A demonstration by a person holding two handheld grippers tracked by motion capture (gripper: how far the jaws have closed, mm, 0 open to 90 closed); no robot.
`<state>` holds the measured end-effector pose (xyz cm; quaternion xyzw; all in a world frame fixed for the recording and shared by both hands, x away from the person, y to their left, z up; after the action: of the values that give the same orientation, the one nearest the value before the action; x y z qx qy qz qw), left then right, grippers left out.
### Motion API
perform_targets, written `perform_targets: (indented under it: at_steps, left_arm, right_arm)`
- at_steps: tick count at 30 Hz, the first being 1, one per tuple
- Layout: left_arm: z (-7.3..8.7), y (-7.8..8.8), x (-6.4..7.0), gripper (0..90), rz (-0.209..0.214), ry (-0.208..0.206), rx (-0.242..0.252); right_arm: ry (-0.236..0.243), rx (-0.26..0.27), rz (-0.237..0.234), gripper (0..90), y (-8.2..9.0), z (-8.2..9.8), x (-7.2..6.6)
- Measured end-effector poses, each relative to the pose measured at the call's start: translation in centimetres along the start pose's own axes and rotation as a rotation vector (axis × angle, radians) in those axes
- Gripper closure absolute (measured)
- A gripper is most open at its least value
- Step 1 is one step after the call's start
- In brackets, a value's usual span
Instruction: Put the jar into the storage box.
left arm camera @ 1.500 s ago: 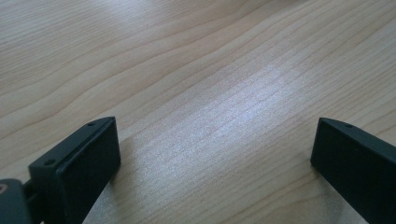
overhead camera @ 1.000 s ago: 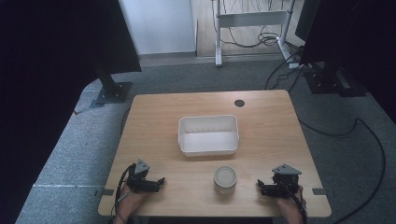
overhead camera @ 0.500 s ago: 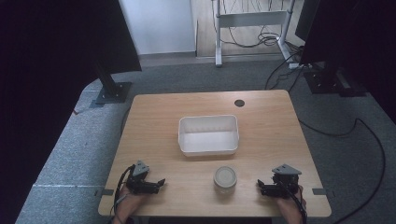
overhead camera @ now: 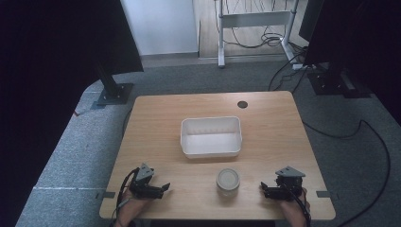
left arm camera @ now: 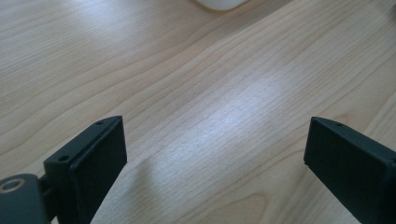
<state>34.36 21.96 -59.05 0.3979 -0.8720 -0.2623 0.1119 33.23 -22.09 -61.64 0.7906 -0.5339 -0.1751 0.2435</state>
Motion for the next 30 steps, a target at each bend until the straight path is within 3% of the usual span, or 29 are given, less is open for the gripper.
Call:
perform_targets:
  at_steps: [13, 30]
  left_arm:
    - [-1.1, 0.0, 1.7, 5.5, 0.046, -0.039, 0.021]
    - [-3.5, -0.5, 4.9, 4.2, 0.136, -0.084, 0.061]
  right_arm:
    - [0.000, 0.000, 0.000, 2.5, 0.0, 0.0, 0.0]
    - [0.000, 0.000, 0.000, 2.5, 0.0, 0.0, 0.0]
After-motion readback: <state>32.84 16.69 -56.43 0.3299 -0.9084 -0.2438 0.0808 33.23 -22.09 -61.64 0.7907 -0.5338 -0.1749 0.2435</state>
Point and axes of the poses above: each handheld gripper's, and its own axes: y roughly backward along the jaws, z roughly out of its underside, x roughly to its right, the point moved 8 cm from there along -y, roughly forward along the jaws, and after that the axes turned 9 degrees about x, right-handed, at the moved point
